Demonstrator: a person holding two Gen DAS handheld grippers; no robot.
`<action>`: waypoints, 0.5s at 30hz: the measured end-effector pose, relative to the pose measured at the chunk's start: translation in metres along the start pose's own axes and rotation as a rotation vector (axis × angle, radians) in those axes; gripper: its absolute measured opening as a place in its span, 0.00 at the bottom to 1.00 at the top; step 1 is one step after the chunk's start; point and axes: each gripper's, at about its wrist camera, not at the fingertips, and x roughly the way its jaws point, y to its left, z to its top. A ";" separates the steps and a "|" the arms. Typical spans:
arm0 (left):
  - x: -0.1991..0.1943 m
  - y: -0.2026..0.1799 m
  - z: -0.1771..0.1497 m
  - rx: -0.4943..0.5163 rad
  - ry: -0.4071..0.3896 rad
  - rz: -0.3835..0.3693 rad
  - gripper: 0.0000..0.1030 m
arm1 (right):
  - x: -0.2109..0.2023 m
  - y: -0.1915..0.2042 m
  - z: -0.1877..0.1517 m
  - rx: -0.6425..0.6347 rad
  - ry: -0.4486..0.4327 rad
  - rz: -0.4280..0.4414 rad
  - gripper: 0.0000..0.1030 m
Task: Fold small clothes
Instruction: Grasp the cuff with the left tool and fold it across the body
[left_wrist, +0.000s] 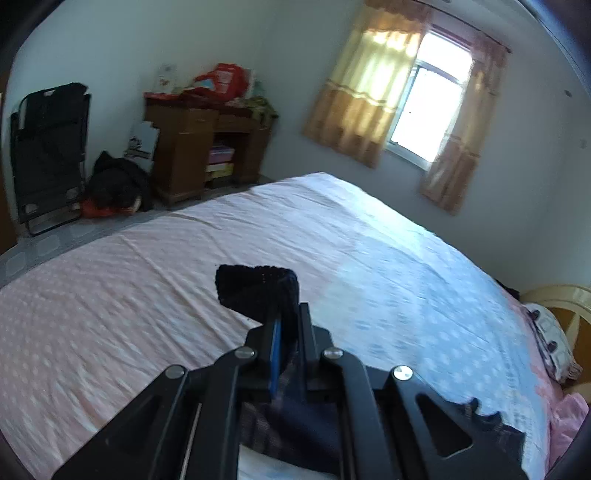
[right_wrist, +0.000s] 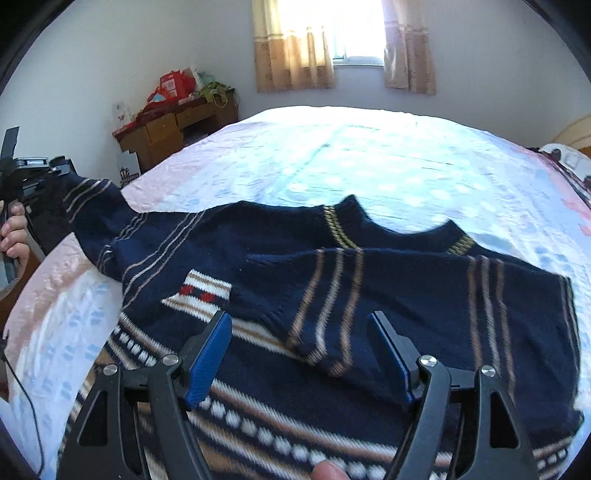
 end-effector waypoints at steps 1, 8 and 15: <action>-0.004 -0.013 -0.004 0.008 0.004 -0.023 0.08 | -0.004 -0.003 -0.003 0.007 0.001 0.001 0.74; -0.022 -0.108 -0.043 0.127 0.054 -0.124 0.08 | -0.054 -0.033 -0.032 0.035 -0.031 -0.007 0.74; -0.036 -0.192 -0.087 0.200 0.108 -0.233 0.08 | -0.097 -0.070 -0.060 0.092 -0.062 -0.024 0.74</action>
